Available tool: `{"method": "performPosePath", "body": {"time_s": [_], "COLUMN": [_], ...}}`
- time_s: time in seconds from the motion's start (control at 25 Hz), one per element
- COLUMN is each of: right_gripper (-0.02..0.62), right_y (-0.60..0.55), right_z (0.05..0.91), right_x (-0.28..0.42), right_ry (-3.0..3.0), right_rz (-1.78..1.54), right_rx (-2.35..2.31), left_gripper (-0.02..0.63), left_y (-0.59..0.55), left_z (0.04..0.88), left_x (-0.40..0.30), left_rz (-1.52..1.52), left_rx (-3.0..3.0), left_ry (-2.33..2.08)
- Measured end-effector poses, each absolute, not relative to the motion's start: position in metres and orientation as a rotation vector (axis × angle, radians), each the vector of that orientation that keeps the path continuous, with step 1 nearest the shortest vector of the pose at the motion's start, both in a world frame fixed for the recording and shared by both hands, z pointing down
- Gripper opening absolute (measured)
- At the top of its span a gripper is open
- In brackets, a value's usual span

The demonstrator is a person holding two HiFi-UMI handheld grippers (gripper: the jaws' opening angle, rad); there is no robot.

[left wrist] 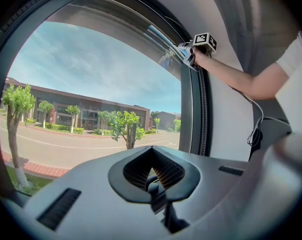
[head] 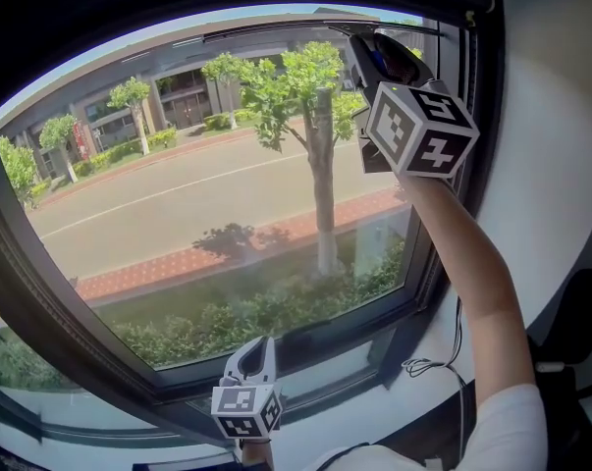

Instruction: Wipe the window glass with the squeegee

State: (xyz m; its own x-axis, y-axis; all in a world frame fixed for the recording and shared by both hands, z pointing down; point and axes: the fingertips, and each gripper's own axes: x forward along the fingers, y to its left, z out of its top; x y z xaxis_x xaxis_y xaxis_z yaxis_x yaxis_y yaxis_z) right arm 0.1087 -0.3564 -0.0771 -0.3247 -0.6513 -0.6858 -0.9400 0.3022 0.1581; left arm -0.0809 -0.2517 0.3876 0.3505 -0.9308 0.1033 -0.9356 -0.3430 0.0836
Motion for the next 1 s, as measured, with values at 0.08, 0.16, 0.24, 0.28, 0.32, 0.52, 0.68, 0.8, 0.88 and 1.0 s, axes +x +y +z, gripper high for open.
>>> {"method": "performPosePath", "body": {"time_s": [0.08,0.16,0.24,0.28,0.32,0.52,0.68,0.8,0.88,1.0], "right_gripper": [0.149,0.149,0.149,0.149,0.149,0.149,0.149,0.149,0.149,0.149], "right_y": [-0.357,-0.357,-0.358,-0.359,-0.358,-0.352,-0.353,-0.354,-0.354,-0.354], "right_z": [-0.077,-0.078,-0.079,-0.078,-0.078,-0.065,-0.057,-0.051,-0.046,-0.039], "right_x": [0.109,0.110,0.111,0.112,0.112,0.110,0.111,0.111,0.112,0.115], "right_ry": [2.072,2.073,2.072,2.072,2.072,2.082,2.085,2.085,2.086,2.093], "right_rz": [0.756,0.751,0.747,0.745,0.745,0.746,0.727,0.726,0.715,0.710], "right_rx": [-1.412,-1.415,-1.416,-1.415,-1.416,-1.416,-1.414,-1.416,-1.418,-1.420], "left_gripper": [0.000,0.000,0.000,0.000,0.000,0.000,0.000,0.000,0.000,0.000], "left_y": [-0.252,-0.252,-0.252,-0.251,-0.251,-0.243,-0.243,-0.242,-0.242,-0.241], "left_z": [0.387,0.385,0.383,0.382,0.382,0.385,0.386,0.388,0.389,0.389], "left_x": [-0.080,-0.080,-0.081,-0.081,-0.082,-0.087,-0.084,-0.083,-0.082,-0.076], "left_rz": [0.061,0.061,0.063,0.064,0.065,0.063,0.074,0.078,0.074,0.079], "left_rx": [2.474,2.473,2.470,2.468,2.466,2.461,2.466,2.464,2.462,2.464], "left_ry": [-1.720,-1.723,-1.728,-1.730,-1.733,-1.747,-1.738,-1.736,-1.733,-1.725]}}
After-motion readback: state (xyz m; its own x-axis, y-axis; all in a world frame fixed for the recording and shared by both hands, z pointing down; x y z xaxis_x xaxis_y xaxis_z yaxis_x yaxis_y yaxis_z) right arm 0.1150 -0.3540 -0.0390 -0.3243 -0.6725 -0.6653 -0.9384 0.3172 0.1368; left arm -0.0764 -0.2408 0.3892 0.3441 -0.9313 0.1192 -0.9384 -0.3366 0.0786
